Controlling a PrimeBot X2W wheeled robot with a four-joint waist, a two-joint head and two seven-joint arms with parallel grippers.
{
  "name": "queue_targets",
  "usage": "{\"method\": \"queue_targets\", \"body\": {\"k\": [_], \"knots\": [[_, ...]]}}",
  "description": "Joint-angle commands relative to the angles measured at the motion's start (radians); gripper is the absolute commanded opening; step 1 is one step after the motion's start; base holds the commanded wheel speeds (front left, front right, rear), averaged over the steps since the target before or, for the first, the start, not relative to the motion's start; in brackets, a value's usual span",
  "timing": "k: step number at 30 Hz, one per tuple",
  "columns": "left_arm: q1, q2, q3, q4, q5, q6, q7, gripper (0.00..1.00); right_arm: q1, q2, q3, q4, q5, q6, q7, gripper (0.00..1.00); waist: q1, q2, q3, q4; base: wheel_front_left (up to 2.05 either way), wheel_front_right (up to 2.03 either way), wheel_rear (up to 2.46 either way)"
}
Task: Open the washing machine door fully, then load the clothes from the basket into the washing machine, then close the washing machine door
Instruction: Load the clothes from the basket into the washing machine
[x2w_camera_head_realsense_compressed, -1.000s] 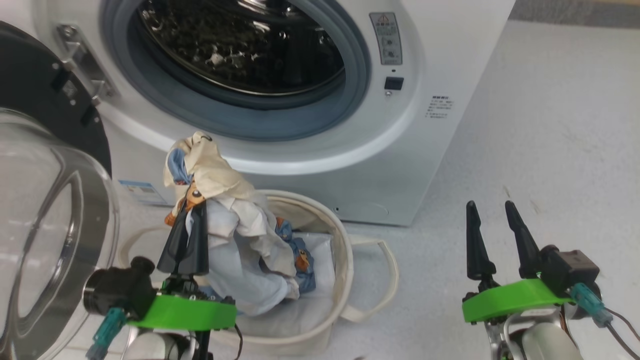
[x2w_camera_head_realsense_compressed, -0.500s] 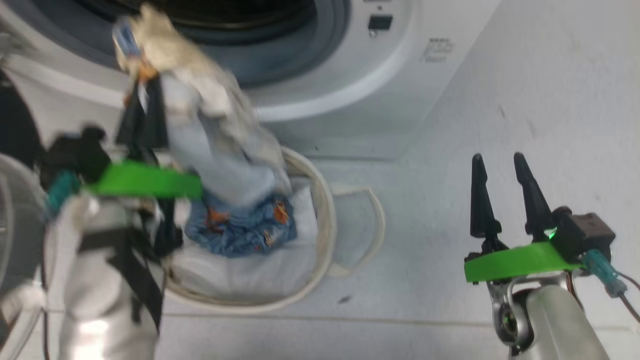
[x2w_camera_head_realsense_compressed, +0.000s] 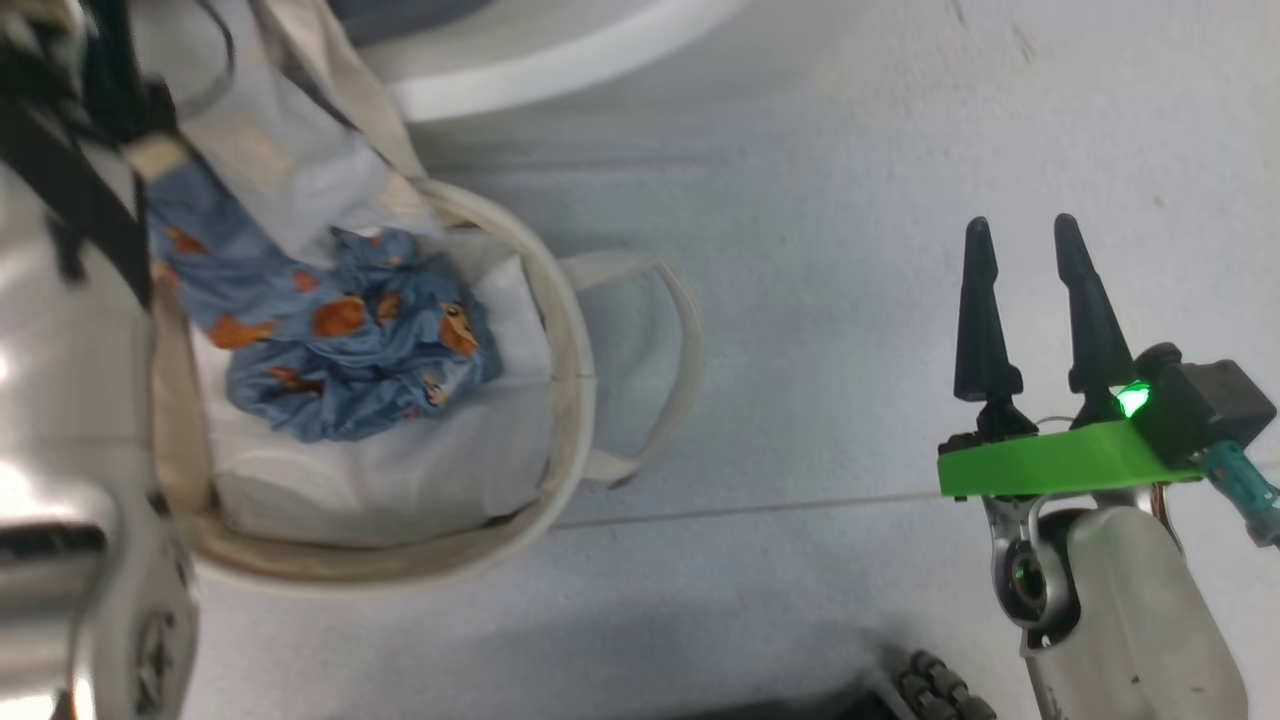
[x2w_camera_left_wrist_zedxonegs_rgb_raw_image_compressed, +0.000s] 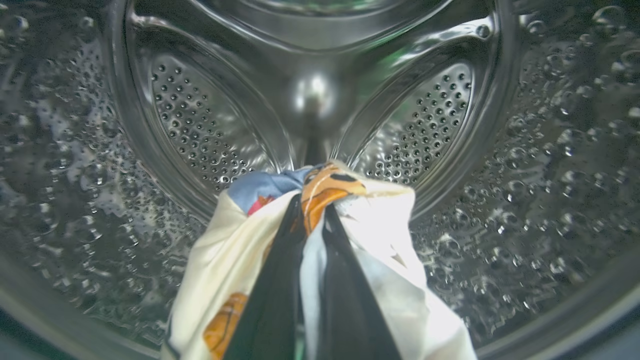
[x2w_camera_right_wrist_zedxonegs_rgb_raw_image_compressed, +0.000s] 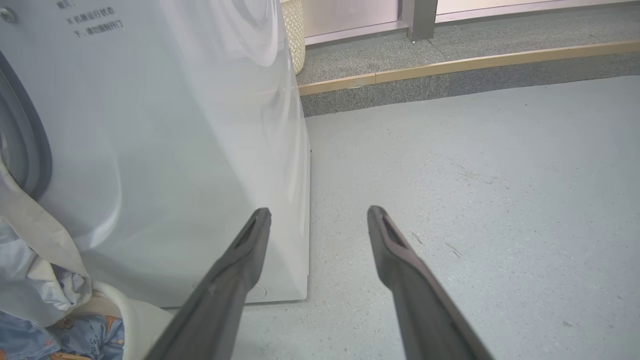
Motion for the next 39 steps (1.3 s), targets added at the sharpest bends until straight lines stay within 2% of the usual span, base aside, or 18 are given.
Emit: {"method": "queue_targets", "body": {"k": [1, 5, 11, 12, 13, 19, 25, 27, 34, 39], "knots": [[-0.073, 0.05, 0.022, -0.006, 0.005, 0.012, -0.005, 0.0, 0.005, -0.001, 0.02, -0.033, 0.01, 0.0, -0.012, 1.0, -0.0001, 0.0, 0.056, -0.04, 0.0, 0.0, 0.0], [-0.17, 0.067, 0.024, 0.054, 0.017, 0.026, -0.005, 0.0, -0.009, -0.001, 0.013, -0.047, 0.033, 0.0, -0.012, 1.0, -0.0001, 0.0, 0.081, -0.054, 0.0, 0.0, 0.0], [-0.32, 0.124, 0.016, 0.136, 0.051, 0.045, -0.005, 0.0, -0.038, -0.001, 0.024, -0.067, 0.059, 0.0, -0.012, 1.0, -0.0001, 0.0, 0.133, -0.091, 0.0, 0.0, 0.0], [-0.329, 0.129, 0.01, 0.137, 0.059, 0.048, -0.005, 0.77, -0.039, -0.001, 0.017, -0.068, 0.06, 0.0, -0.012, 1.0, -0.0001, 0.0, 0.137, -0.092, 0.0, 0.0, 0.0], [-0.332, 0.13, 0.009, 0.142, 0.064, 0.052, -0.005, 1.0, -0.038, -0.001, 0.011, -0.067, 0.058, 0.0, -0.012, 1.0, -0.0001, 0.0, 0.139, -0.092, 0.0, 0.0, 0.0], [-0.293, 0.124, 0.0, 0.166, 0.072, 0.048, -0.005, 1.0, -0.044, -0.001, 0.006, -0.064, 0.045, 0.0, -0.012, 1.0, -0.0001, 0.0, 0.129, -0.079, 0.0, 0.0, 0.0], [-0.194, 0.089, 0.031, 0.096, 0.039, 0.033, -0.005, 1.0, -0.053, -0.001, 0.017, -0.057, 0.035, 0.0, -0.012, 1.0, -0.0001, 0.0, 0.078, -0.045, 0.0, 0.0, 0.0], [-0.131, 0.079, 0.024, 0.076, 0.044, 0.01, -0.005, 1.0, -0.049, -0.001, 0.018, -0.049, 0.037, 0.0, -0.012, 1.0, -0.0001, 0.0, 0.046, -0.031, 0.0, 0.0, 0.0], [0.153, 0.02, 0.056, -0.047, 0.03, -0.016, -0.005, 1.0, -0.028, -0.001, 0.035, -0.016, 0.045, 0.0, -0.012, 1.0, -0.0001, 0.0, -0.101, 0.028, 0.0, 0.0, 0.0], [0.361, -0.026, 0.021, -0.138, 0.059, -0.031, -0.005, 1.0, -0.004, -0.001, 0.012, 0.008, 0.032, 0.0, -0.012, 1.0, -0.0001, 0.0, -0.203, 0.074, 0.0, 0.0, 0.0]]}}
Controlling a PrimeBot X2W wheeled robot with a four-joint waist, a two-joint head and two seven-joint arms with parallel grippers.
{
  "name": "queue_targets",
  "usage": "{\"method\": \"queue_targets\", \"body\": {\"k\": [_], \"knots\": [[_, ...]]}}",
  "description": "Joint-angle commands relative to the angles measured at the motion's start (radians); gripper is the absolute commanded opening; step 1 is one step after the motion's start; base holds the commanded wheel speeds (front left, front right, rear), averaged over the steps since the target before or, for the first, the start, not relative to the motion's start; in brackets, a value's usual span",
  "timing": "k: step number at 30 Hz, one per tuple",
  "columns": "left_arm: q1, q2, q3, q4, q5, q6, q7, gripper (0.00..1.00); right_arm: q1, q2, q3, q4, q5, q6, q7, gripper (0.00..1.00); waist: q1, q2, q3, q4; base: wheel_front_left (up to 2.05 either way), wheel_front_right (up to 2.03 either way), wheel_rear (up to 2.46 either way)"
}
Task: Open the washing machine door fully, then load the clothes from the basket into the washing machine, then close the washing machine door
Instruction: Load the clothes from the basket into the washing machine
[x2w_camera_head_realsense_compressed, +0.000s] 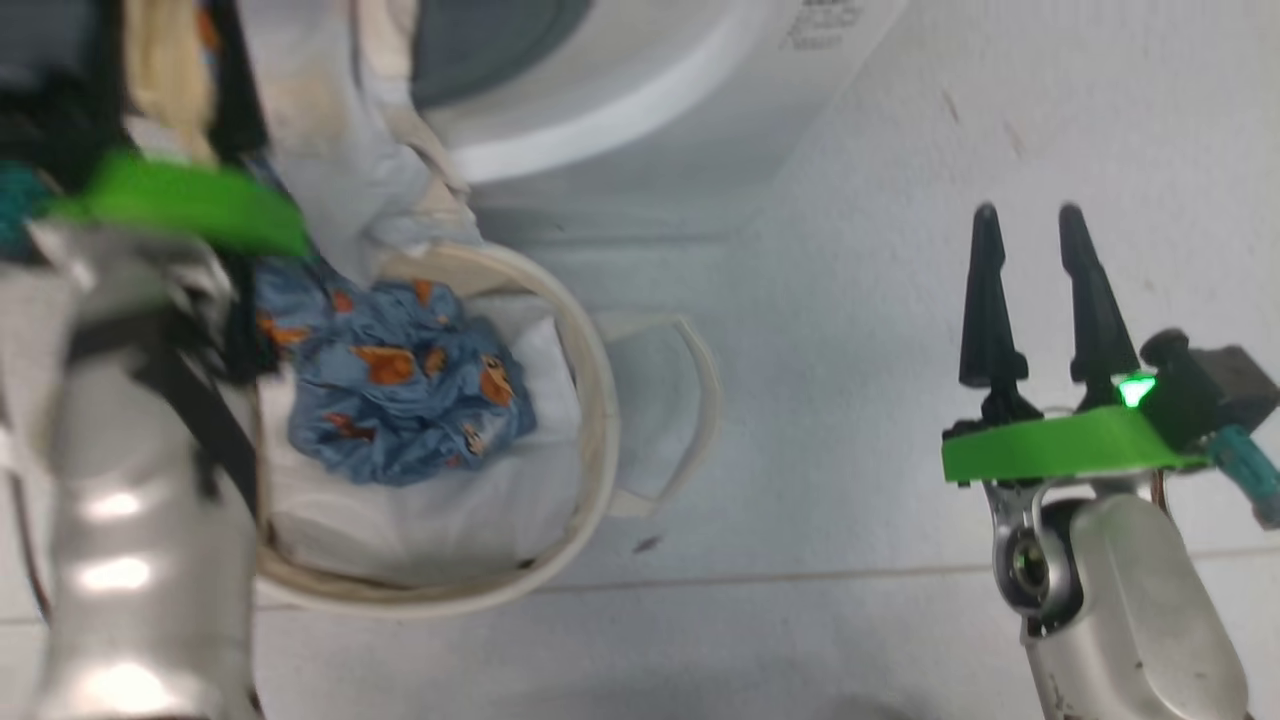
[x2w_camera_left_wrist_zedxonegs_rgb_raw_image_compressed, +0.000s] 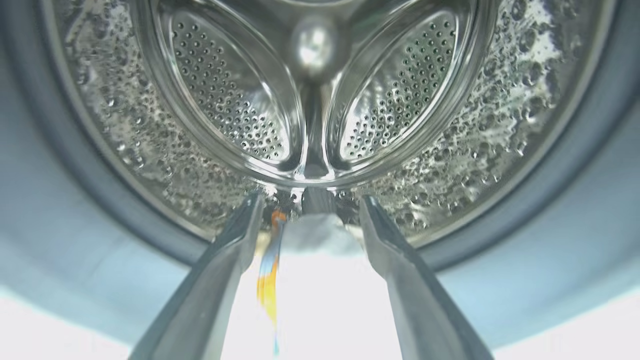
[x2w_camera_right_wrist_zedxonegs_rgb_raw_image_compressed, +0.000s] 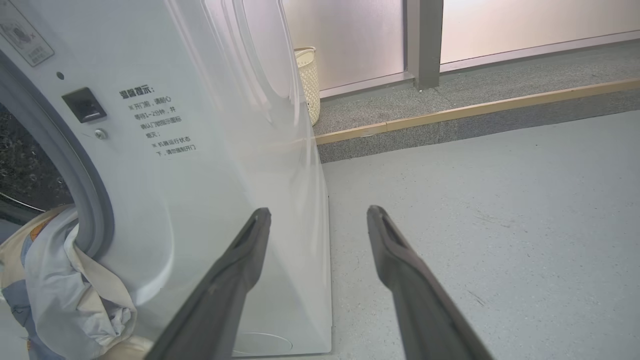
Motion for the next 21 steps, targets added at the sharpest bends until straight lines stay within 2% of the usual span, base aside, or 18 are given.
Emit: {"method": "queue_targets", "body": {"k": [1, 4, 12, 21], "knots": [[0.075, 0.016, -0.009, -0.064, 0.017, -0.01, -0.004, 1.0, 0.033, -0.001, 0.014, -0.02, -0.013, 0.0, -0.012, 1.0, 0.0, 0.0, -0.093, 0.055, 0.0, 0.0, 0.0], [0.197, -0.004, -0.026, -0.128, 0.011, -0.009, -0.004, 1.0, 0.049, -0.001, 0.019, -0.01, -0.02, 0.0, -0.012, 1.0, 0.0, 0.0, -0.159, 0.075, 0.0, 0.0, 0.0], [0.469, -0.02, -0.055, -0.268, -0.026, 0.029, -0.004, 1.0, 0.121, -0.001, 0.043, 0.017, -0.016, 0.0, -0.012, 1.0, 0.0, 0.0, -0.303, 0.106, 0.0, 0.0, 0.0], [0.681, -0.022, -0.161, -0.381, -0.132, 0.137, -0.004, 1.0, 0.202, -0.001, 0.043, 0.034, -0.007, 0.0, -0.012, 1.0, 0.0, 0.0, -0.413, 0.143, 0.0, 0.0, 0.0]]}}
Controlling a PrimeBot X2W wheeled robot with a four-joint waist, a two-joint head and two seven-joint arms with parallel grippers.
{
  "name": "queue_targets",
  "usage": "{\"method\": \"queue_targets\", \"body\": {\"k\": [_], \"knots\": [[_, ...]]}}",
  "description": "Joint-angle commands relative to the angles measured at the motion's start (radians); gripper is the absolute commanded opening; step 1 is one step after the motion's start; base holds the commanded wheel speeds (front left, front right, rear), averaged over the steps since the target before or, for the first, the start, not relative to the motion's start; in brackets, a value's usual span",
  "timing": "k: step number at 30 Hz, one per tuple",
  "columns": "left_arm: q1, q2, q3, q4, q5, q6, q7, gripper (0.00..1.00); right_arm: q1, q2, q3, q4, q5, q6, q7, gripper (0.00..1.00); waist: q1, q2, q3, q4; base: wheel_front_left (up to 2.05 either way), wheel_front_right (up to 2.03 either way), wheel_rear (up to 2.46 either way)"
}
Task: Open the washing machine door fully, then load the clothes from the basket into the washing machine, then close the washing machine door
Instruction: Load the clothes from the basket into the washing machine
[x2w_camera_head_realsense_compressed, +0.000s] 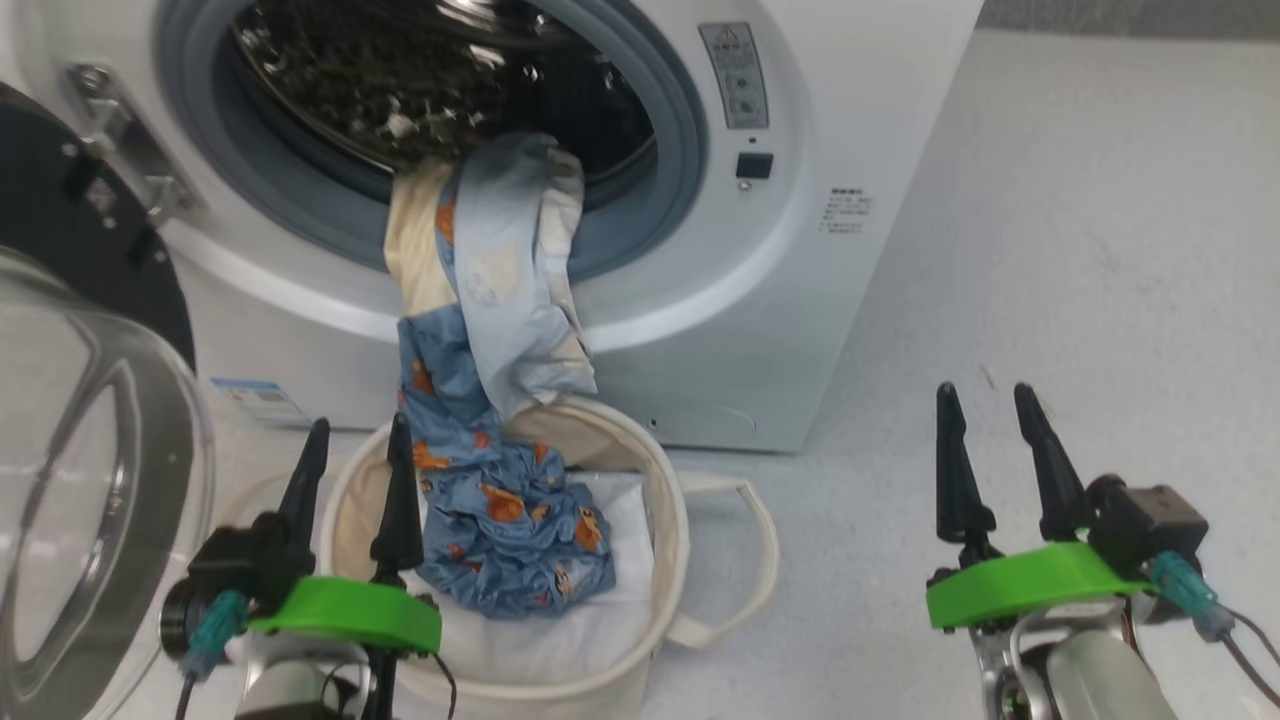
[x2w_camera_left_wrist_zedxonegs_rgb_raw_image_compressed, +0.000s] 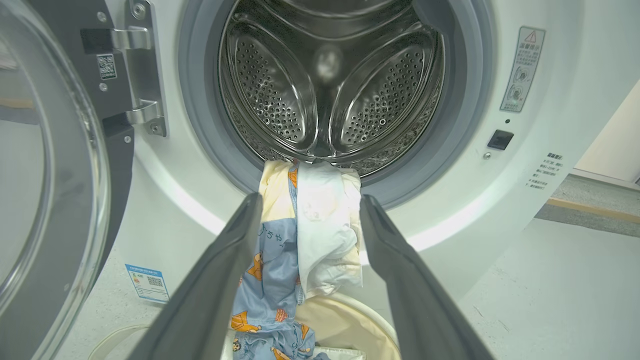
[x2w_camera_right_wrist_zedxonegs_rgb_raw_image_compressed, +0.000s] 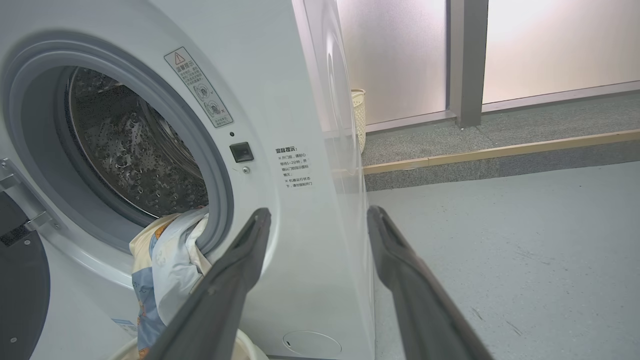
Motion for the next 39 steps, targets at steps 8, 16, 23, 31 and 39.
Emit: {"method": "queue_targets", "body": {"k": [8, 16, 23, 31, 39], "knots": [[0.064, 0.017, 0.042, -0.124, -0.005, 0.005, -0.005, 1.0, 0.024, -0.001, 0.037, -0.007, -0.004, 0.0, -0.012, 1.0, 0.0001, -0.0001, -0.053, 0.004, 0.0, 0.0, 0.0], [0.064, 0.016, 0.022, -0.128, 0.0, -0.001, -0.005, 1.0, 0.023, -0.001, 0.04, 0.001, -0.005, 0.0, -0.012, 1.0, 0.0001, -0.0001, -0.044, -0.002, 0.0, 0.0, 0.0], [0.057, 0.016, -0.007, -0.097, 0.012, -0.003, -0.005, 1.0, 0.023, -0.001, 0.043, 0.005, -0.011, 0.0, -0.012, 1.0, 0.0001, -0.0001, -0.042, -0.002, 0.0, 0.0, 0.0], [0.049, 0.016, -0.022, -0.069, 0.001, -0.011, -0.005, 1.0, 0.021, -0.001, 0.042, 0.003, -0.012, 0.0, -0.012, 1.0, 0.0001, -0.0001, -0.035, -0.004, 0.0, 0.0, 0.0], [0.034, 0.016, -0.04, -0.038, -0.02, -0.009, -0.005, 1.0, 0.019, -0.001, 0.045, 0.003, -0.013, 0.0, -0.012, 1.0, 0.0001, -0.0001, -0.024, -0.009, 0.0, 0.0, 0.0]]}}
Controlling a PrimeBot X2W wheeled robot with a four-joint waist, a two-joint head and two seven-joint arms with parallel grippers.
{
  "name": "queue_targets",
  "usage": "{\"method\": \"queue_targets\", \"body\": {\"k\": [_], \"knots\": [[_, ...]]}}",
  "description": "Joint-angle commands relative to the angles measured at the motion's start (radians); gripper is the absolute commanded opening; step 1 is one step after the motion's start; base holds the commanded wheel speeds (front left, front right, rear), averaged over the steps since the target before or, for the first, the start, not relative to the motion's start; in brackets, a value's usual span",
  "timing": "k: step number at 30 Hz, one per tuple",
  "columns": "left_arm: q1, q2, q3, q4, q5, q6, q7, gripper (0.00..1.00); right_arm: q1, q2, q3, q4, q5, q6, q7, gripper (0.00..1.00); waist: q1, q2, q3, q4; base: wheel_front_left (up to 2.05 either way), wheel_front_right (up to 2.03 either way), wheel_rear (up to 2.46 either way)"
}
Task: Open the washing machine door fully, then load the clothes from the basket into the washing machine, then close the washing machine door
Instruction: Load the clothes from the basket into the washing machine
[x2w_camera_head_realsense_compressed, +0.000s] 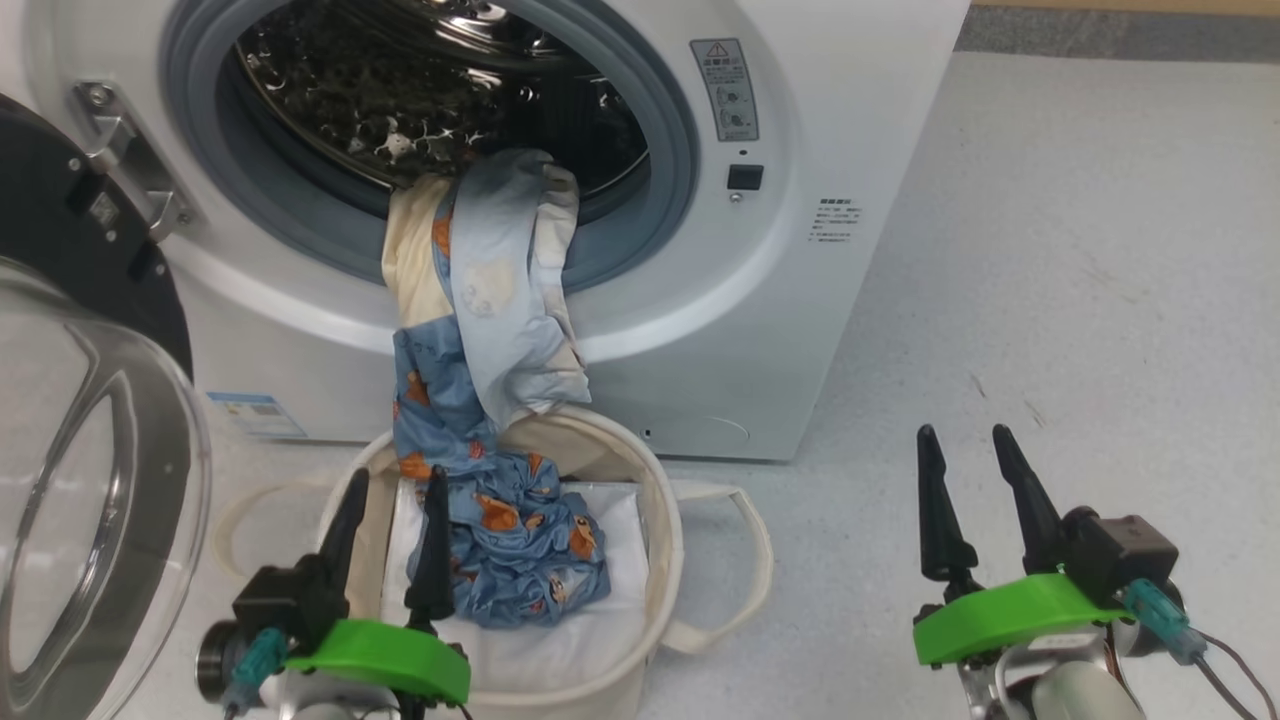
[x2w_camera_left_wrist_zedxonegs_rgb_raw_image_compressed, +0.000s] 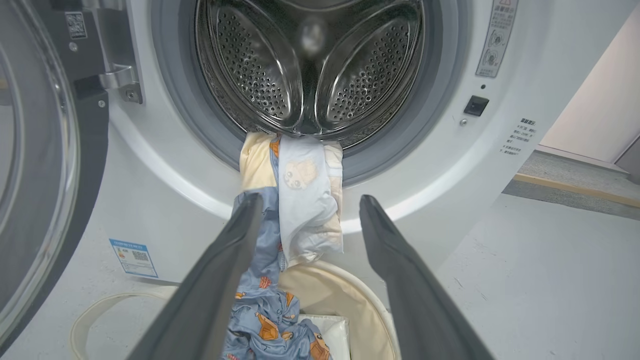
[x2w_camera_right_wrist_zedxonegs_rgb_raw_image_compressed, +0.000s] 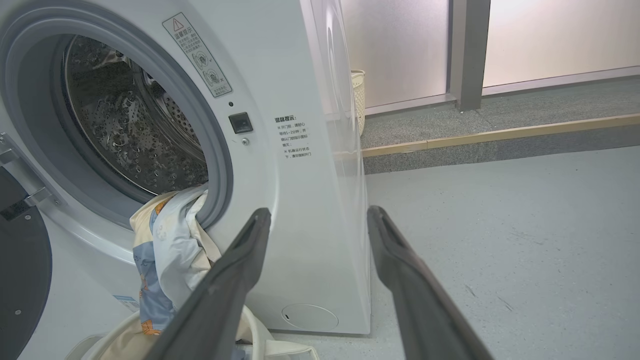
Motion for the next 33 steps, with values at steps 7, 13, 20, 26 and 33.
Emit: {"method": "queue_targets", "body": {"k": [7, 13, 20, 26, 33], "knots": [[-0.121, 0.014, 0.008, 0.108, -0.093, -0.027, -0.005, 1.0, -0.041, -0.002, 0.026, -0.043, -0.022, 0.0, -0.012, 1.0, 0.0001, 0.0, 0.068, -0.031, 0.0, 0.0, 0.0], [-0.292, 0.014, 0.002, 0.298, -0.083, -0.047, -0.005, 1.0, -0.075, -0.002, 0.019, -0.059, -0.048, 0.0, -0.012, 1.0, 0.0001, 0.0, 0.191, -0.055, 0.0, 0.0, 0.0], [-0.513, 0.014, 0.006, 0.51, -0.05, -0.045, -0.005, 1.0, -0.14, -0.002, 0.012, -0.089, -0.071, 0.0, -0.012, 1.0, 0.0001, 0.0, 0.34, -0.076, 0.0, 0.0, 0.0], [-0.7, 0.028, -0.022, 0.757, 0.009, -0.002, -0.005, 1.0, -0.187, -0.002, 0.02, -0.106, -0.079, 0.0, -0.012, 1.0, 0.0001, 0.0, 0.411, -0.097, 0.0, 0.0, 0.0], [-0.796, 0.057, 0.0, 0.897, 0.006, 0.104, -0.004, 1.0, -0.188, -0.002, 0.056, -0.098, -0.07, 0.0, -0.012, 1.0, 0.0001, 0.0, 0.414, -0.13, 0.0, 0.0, 0.0]]}}
